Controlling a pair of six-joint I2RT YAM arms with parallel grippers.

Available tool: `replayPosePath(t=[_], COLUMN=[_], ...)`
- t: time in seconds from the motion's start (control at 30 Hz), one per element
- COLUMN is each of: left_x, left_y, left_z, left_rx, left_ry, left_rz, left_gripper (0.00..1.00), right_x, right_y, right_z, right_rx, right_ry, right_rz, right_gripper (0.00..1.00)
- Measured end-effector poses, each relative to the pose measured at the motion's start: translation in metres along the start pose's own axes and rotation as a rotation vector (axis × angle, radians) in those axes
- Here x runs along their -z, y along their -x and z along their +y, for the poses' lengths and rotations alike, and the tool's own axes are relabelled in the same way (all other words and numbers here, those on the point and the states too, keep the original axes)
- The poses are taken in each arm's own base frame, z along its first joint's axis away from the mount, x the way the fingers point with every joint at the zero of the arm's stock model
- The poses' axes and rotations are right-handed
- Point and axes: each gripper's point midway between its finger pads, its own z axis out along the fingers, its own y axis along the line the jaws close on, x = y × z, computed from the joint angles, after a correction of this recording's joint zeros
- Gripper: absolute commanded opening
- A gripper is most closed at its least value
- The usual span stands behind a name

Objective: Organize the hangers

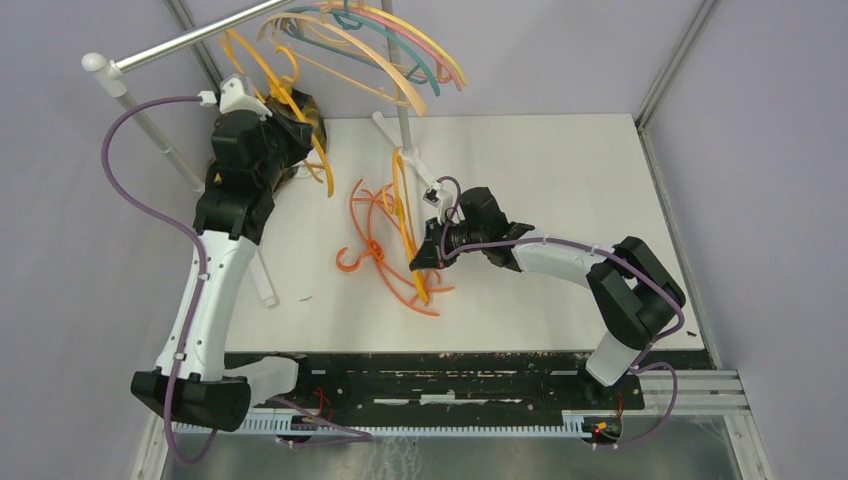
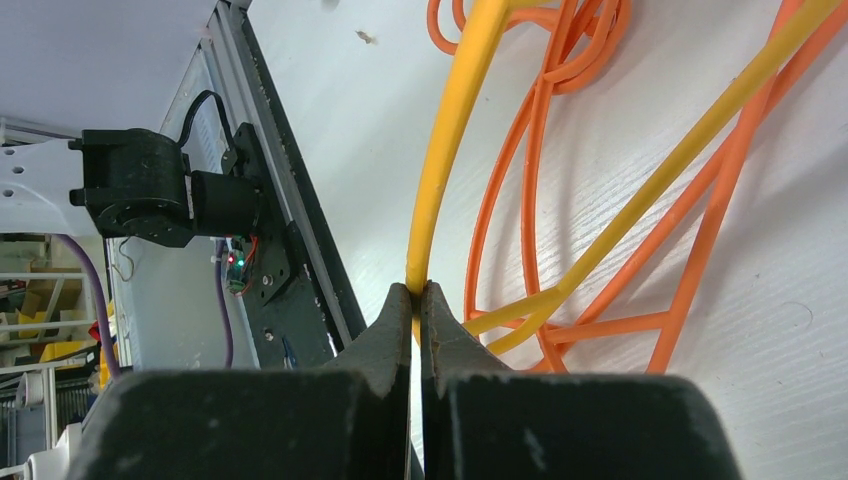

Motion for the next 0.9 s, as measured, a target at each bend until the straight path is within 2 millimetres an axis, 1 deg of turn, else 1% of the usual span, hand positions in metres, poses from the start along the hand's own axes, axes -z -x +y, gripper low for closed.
replayPosePath(t=[0.07,0.23,0.33,0.4,0.5,0.63,0.77,0.9], left_x=[-0.009,-0.026,-0.028,-0.028,-0.029,-0.030,-0.036,-0.048], left_y=[0.008,0.036,0.047,0.057,0.061,0.059,0.061,0.062], left_z=[0.002,0.001,-0.002,-0.009,-0.019,-0.026,-0.028,-0.029], left_rx=[0.014,0.088,0.136,0.170,0.205,0.243,0.277,0.311], left_ry=[0.005,-0.019,-0.055,-0.093,-0.149,-0.194,-0.208,-0.211], left_rz=[-0.011,-0.068,-0.096,-0.126,-0.138,-0.130,-0.134,-0.122], left_gripper=[0.03,0.03,0.03,0.03,0.03,0.03,0.03,0.03], right_x=[0.000,0.000,0.000,0.000,0.000,-0.002,-0.003,-0.006], right_y=[0.000,0.000,0.000,0.000,-0.001,-0.003,-0.005,-0.005], right_z=[0.000,0.000,0.000,0.000,0.000,-0.003,-0.005,-0.007], right_rx=[-0.001,0.000,0.000,0.000,-0.002,-0.009,-0.013,-0.016], right_ry=[0.000,0.000,0.000,0.000,0.001,-0.002,-0.004,-0.005], right_rz=[0.000,0.001,0.000,0.000,0.002,0.010,0.014,0.018], right_gripper=[0.01,0.01,0.01,0.00,0.00,0.00,0.01,0.01])
